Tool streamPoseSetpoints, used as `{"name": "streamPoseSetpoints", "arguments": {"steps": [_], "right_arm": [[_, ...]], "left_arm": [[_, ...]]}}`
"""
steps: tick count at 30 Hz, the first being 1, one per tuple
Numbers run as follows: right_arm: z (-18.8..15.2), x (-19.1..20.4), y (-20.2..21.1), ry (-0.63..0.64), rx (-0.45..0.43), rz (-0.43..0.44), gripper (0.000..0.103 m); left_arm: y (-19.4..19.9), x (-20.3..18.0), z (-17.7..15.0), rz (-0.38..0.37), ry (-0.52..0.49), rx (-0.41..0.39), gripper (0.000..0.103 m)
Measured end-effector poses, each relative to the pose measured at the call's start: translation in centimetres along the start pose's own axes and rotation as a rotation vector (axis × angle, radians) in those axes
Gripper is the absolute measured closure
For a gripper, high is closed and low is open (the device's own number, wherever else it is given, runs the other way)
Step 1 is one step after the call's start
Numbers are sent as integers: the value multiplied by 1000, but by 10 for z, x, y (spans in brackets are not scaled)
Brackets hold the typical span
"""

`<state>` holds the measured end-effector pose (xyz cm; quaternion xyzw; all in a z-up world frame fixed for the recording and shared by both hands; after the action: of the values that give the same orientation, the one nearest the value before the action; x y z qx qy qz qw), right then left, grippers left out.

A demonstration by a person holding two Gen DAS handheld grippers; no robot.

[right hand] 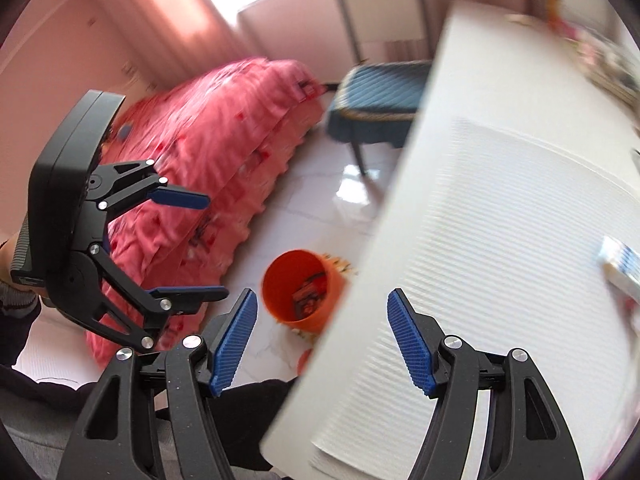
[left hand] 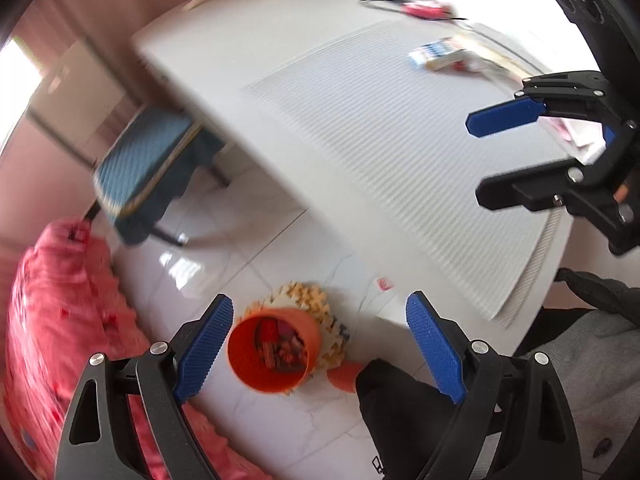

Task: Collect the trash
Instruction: 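Move both open tools back over the desk mat, then grasp the small medicine box with the left tool while the right tool grasps the white plush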

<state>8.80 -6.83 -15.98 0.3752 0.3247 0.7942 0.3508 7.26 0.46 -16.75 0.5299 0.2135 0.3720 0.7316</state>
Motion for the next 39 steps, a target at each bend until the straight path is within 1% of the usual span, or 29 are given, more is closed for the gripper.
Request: {"name": "streamPoseSetpoints", "arguments": {"steps": [5, 7, 10, 13, 15, 20, 27, 29, 32, 33, 35, 36, 39], "right_arm": [[-20, -48, 51, -106, -69, -89, 35], [-18, -64, 61, -125, -79, -101, 35], [-28, -90, 83, -178, -107, -141, 35], [-35, -114, 97, -230, -127, -173, 35], [-49, -140, 117, -263, -136, -194, 35], [-57, -183, 134, -328, -144, -233, 35], [-65, -224, 133, -375, -141, -277, 35], [-67, -227, 130, -384, -142, -282, 35], [-62, -245, 122, -419, -147, -302, 35], [-60, -257, 118, -440, -151, -323, 35], [-56, -263, 114, -450, -151, -337, 35], [-54, -274, 111, -474, -158, -348, 35], [-50, -286, 105, -498, -158, -356, 35]], "left_arm": [[0, -40, 38, -33, -105, -16, 15], [-1, -54, 50, -45, -138, -16, 15], [-6, -78, 75, -69, -192, -17, 15], [-12, -93, 93, -84, -245, -20, 15], [-18, -101, 105, -98, -269, -21, 15], [-32, -114, 139, -128, -302, -24, 15], [-58, -132, 191, -149, -356, -26, 15], [-68, -135, 203, -161, -374, -21, 15], [-88, -136, 222, -172, -394, -18, 15], [-95, -136, 228, -172, -399, -14, 15], [-108, -135, 239, -168, -410, -11, 15], [-114, -136, 244, -173, -415, -6, 15], [-130, -136, 256, -196, -424, 1, 15]]}}
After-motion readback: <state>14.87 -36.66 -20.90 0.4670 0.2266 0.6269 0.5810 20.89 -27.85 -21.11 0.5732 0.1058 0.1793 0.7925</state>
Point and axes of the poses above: each gripper's, at about its wrist camera, not at the fingertips, and y roughly against the way its jaws point, x to its left, z to its top, the point moved 4 cm from there along -y, roughly the way its jaws point, and after that the axes turned 4 degrees about -x, right-handed, at the moved point
